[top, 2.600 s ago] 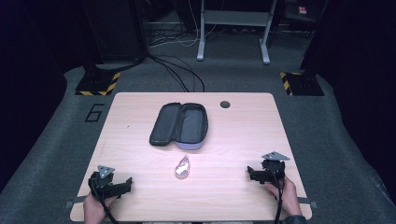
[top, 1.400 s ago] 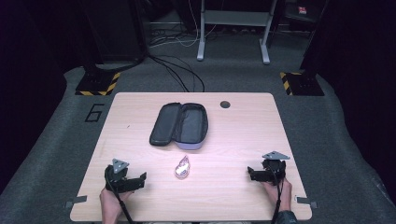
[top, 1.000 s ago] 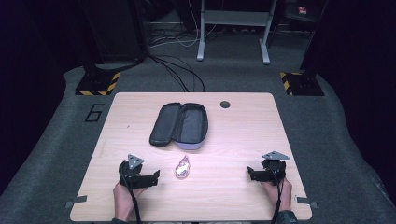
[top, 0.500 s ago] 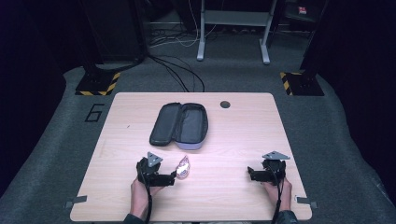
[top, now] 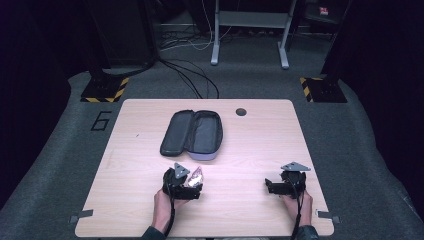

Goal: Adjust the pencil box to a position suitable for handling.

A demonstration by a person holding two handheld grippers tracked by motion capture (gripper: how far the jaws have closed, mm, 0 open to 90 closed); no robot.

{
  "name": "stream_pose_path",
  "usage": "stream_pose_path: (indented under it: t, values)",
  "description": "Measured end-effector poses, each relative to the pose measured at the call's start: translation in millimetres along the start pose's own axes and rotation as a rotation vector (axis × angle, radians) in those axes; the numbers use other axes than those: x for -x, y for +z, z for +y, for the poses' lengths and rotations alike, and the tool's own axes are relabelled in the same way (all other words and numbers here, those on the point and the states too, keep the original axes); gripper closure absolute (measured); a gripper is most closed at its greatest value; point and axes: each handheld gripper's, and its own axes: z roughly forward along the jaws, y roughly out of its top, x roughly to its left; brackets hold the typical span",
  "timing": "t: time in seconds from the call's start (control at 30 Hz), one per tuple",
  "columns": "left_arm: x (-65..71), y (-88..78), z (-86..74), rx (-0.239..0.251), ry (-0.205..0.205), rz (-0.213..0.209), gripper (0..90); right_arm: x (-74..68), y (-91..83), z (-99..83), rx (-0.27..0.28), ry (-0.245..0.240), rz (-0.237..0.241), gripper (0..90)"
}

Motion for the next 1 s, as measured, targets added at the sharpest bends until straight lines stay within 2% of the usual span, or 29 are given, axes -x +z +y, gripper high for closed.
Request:
stream_pose_path:
  t: [0.03, 0.1, 0.13, 0.27, 0.5, 0.6, 0.67, 0.87, 0.9, 1.0]
  values:
    - [0.0, 0.3, 0.8, -0.01, 0.02, -0.004, 10.9, 0.0, 0.0, 0.0, 0.0, 0.0, 0.0, 2.5]
    - [2.5, 3.2, 1.9, -0.014, 0.029, -0.013, 14.5, 0.0, 0.0, 0.0, 0.0, 0.0, 0.0, 2.4]
    - [4.4, 5.5, 2.1, -0.011, 0.021, -0.014, 15.6, 0.0, 0.0, 0.0, 0.0, 0.0, 0.0, 2.4]
    - [6.1, 10.4, 1.7, -0.034, 0.046, -0.018, 18.0, 0.0, 0.0, 0.0, 0.0, 0.0, 0.0, 2.5]
    - [8.2, 12.4, 2.0, -0.025, 0.054, -0.02, 25.6, 0.0, 0.0, 0.0, 0.0, 0.0, 0.0, 2.5]
    - [9.2, 12.9, 0.8, -0.028, 0.069, -0.012, 30.2, -0.1, 0.0, 0.0, 0.0, 0.0, 0.001, 2.5]
    - [9.2, 11.8, 0.8, -0.028, 0.072, -0.005, 38.0, -0.1, 0.0, 0.0, 0.0, 0.0, 0.0, 2.5]
    - [9.6, 11.2, -0.3, -0.022, 0.091, -0.009, 39.2, -0.1, 0.0, -0.2, 0.0, 0.0, 0.0, 2.5]
    - [8.5, 10.4, -0.5, -0.026, 0.103, -0.021, 39.4, -0.1, -0.1, -0.1, -0.001, 0.002, 0.0, 2.5]
    - [7.2, 10.4, -1.4, -0.01, 0.101, -0.035, 39.5, -0.1, 0.0, 0.0, 0.001, 0.0, 0.0, 2.5]
